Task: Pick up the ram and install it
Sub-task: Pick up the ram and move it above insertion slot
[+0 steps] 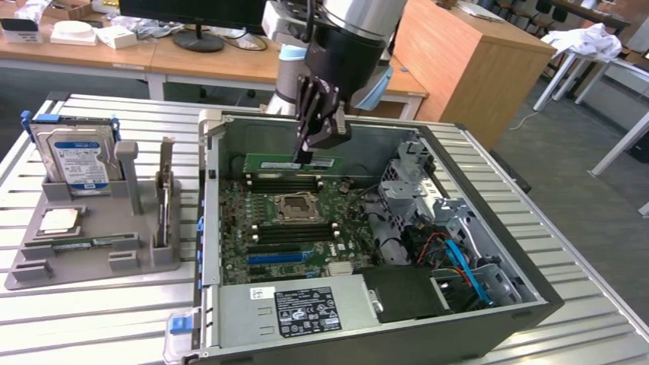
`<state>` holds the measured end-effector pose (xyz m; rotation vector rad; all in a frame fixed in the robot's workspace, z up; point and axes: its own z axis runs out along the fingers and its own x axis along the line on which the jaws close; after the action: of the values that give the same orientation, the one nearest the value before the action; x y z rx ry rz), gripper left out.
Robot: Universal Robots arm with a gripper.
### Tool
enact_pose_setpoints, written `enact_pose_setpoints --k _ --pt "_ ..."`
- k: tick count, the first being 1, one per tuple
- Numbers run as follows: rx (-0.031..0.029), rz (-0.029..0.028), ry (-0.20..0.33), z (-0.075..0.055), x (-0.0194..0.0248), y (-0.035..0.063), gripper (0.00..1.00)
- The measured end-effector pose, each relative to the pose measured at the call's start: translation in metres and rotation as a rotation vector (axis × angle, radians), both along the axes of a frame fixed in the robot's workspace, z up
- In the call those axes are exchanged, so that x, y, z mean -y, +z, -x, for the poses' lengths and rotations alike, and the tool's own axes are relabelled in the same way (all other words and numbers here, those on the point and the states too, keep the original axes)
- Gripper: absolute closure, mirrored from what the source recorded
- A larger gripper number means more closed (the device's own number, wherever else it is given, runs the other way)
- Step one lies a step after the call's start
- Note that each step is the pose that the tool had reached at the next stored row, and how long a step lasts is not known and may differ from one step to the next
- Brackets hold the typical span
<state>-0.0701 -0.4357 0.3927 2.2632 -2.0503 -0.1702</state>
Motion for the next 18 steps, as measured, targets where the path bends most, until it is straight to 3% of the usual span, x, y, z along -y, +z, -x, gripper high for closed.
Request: enact_pose_setpoints --k 18 --pt "-0.0043 0.0001 0.000 -0.015 0.0000 -0.0018 0.88"
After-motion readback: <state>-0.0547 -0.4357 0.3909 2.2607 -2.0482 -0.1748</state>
